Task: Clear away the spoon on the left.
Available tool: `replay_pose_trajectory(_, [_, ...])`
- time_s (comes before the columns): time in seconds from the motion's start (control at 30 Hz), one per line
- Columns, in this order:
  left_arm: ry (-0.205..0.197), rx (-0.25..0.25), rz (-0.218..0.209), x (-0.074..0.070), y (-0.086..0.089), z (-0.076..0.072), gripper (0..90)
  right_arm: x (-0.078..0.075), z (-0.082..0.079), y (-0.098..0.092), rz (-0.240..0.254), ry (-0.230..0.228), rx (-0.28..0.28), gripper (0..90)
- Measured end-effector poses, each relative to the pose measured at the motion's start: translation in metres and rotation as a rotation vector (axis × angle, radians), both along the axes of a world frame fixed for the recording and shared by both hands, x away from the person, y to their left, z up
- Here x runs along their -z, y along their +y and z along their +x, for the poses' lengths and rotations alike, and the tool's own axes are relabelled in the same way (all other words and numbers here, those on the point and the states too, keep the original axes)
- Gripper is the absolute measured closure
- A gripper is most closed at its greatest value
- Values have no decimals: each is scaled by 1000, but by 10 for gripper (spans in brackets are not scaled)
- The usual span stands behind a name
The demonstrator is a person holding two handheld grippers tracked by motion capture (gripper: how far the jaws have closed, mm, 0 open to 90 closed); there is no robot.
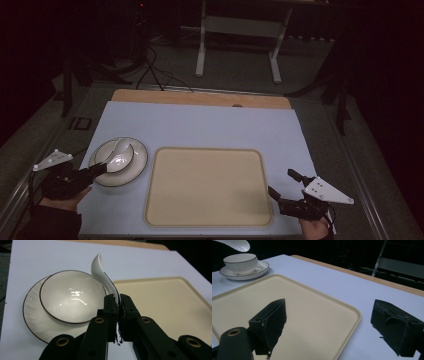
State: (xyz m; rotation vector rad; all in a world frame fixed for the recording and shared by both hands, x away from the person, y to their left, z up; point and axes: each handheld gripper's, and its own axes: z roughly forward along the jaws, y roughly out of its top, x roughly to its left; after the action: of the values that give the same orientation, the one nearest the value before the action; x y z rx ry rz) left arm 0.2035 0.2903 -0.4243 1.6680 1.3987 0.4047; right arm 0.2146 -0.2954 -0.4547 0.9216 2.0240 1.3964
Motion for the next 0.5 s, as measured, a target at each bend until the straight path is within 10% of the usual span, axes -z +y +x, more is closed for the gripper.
replay_pose_trajectory(0.5, [-34, 20, -4, -9, -30, -5, 858, 1, 1, -1, 5, 7, 11, 131])
